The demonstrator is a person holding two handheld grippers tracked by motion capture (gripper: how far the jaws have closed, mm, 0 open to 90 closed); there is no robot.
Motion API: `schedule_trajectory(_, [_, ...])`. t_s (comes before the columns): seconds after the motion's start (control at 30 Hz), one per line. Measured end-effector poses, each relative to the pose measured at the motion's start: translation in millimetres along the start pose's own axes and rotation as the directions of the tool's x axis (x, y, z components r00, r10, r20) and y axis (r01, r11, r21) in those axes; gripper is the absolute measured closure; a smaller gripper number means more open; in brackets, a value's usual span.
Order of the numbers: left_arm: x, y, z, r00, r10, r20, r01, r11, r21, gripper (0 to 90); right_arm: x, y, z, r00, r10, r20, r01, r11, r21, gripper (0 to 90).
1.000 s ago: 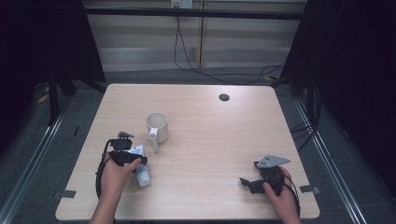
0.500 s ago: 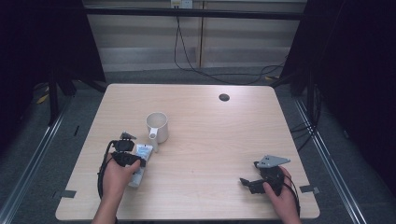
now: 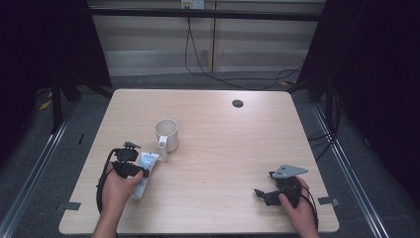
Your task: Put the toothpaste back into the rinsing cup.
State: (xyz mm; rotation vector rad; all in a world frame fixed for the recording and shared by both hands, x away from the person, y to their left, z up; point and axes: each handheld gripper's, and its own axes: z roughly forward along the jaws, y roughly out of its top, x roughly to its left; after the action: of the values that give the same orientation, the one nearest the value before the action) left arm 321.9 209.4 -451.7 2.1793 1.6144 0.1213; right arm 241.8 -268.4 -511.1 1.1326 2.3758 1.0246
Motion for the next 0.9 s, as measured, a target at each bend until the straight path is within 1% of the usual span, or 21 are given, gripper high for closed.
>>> schedule_trajectory(0.03, [1.5, 0.7, -2.2, 1.0000, 0.008, -0.002, -0.008, 1.0000, 0.000, 67.4, 0.1, 0.0, 0.1, 1.0000, 0.000, 0.001, 0.000, 1.000, -0.001, 11.8])
schedule_trajectory(0.13, [3.1, 1.8, -6.0, 1.0000, 0.002, 0.000, -0.002, 1.0000, -0.009, 67.4, 0.0, 0.0, 0.0, 1.0000, 0.001, 0.000, -0.001, 1.000, 0.000, 11.7])
schedule_trajectory(0.17, [4.0, 2.3, -7.8, 1.0000, 0.008, 0.000, -0.008, 0.9999, -0.007, 67.4, 0.0, 0.0, 0.0, 1.0000, 0.001, 0.000, -0.001, 1.000, 0.000, 11.7])
schedule_trajectory(0.2, [4.2, 2.7, -9.0, 1.0000, 0.006, -0.003, -0.006, 0.9999, -0.011, 67.4, 0.0, 0.0, 0.0, 1.0000, 0.000, 0.000, 0.000, 1.000, 0.000, 11.8])
schedule_trajectory(0.27, [5.4, 3.7, -11.7, 0.9999, 0.011, 0.003, -0.011, 0.9998, -0.016, 67.3, 0.0, 0.0, 0.0, 1.0000, 0.000, 0.000, 0.000, 1.000, 0.000, 11.7])
schedule_trajectory(0.37, [7.3, 4.3, -14.9, 0.9999, 0.006, 0.010, -0.006, 0.9996, -0.027, 67.3, 0.0, 0.0, 0.0, 1.0000, 0.000, 0.000, 0.000, 1.000, 0.000, 11.7])
schedule_trajectory(0.4, [8.1, 4.3, -15.8, 0.9999, 0.000, 0.015, 0.001, 0.9994, -0.034, 67.3, 0.1, 0.0, 0.0, 1.0000, 0.000, 0.001, 0.000, 1.000, -0.001, 11.7])
schedule_trajectory(0.47, [9.8, 4.2, -18.5, 0.9999, 0.002, 0.017, -0.001, 0.9984, -0.057, 67.4, 0.0, 0.0, 0.0, 1.0000, 0.000, 0.000, 0.000, 1.000, 0.000, 11.8])
schedule_trajectory(0.5, [9.5, 3.8, -19.6, 0.9999, -0.002, 0.015, 0.003, 0.9967, -0.081, 67.4, 0.1, 0.0, 0.0, 1.0000, 0.001, 0.001, -0.001, 1.000, 0.000, 11.7])
schedule_trajectory(0.53, [10.5, 3.8, -21.0, 0.9998, 0.009, 0.017, -0.007, 0.9964, -0.085, 67.4, 0.0, 0.0, 0.0, 1.0000, 0.000, 0.000, 0.000, 1.000, 0.000, 11.7])
schedule_trajectory(0.57, [10.8, 3.8, -22.4, 0.9997, 0.002, 0.024, 0.001, 0.9953, -0.096, 67.4, 0.0, 0.0, 0.0, 1.0000, 0.000, 0.000, 0.000, 1.000, 0.000, 11.7])
schedule_trajectory(0.63, [11.9, 4.1, -25.4, 0.9993, 0.001, 0.038, 0.004, 0.9922, -0.125, 67.4, 0.1, 0.0, 0.1, 1.0000, 0.000, 0.001, 0.000, 1.000, -0.001, 11.8])
schedule_trajectory(0.67, [11.8, 4.5, -27.3, 0.9993, -0.005, 0.038, 0.011, 0.9902, -0.139, 67.3, 0.0, 0.0, 0.0, 1.0000, 0.000, 0.000, 0.000, 1.000, 0.000, 11.8])
schedule_trajectory(0.7, [11.6, 5.0, -29.2, 0.9993, -0.005, 0.036, 0.011, 0.9874, -0.158, 67.4, 0.0, 0.0, 0.0, 1.0000, 0.000, 0.000, 0.000, 1.000, 0.000, 11.7])
schedule_trajectory(0.77, [11.7, 6.1, -32.8, 0.9994, -0.001, 0.034, 0.007, 0.9840, -0.178, 67.4, 0.0, 0.0, 0.0, 1.0000, 0.000, 0.000, 0.000, 1.000, 0.000, 11.8])
schedule_trajectory(0.8, [11.7, 6.5, -34.8, 0.9994, -0.001, 0.035, 0.007, 0.9826, -0.186, 67.4, 0.0, 0.0, 0.0, 1.0000, 0.000, 0.000, 0.000, 1.000, 0.000, 11.8])
schedule_trajectory(0.9, [12.2, 7.3, -39.5, 0.9990, -0.002, 0.044, 0.011, 0.9748, -0.223, 67.4, 0.0, 0.0, 0.0, 1.0000, 0.000, 0.000, 0.000, 1.000, 0.000, 11.7])
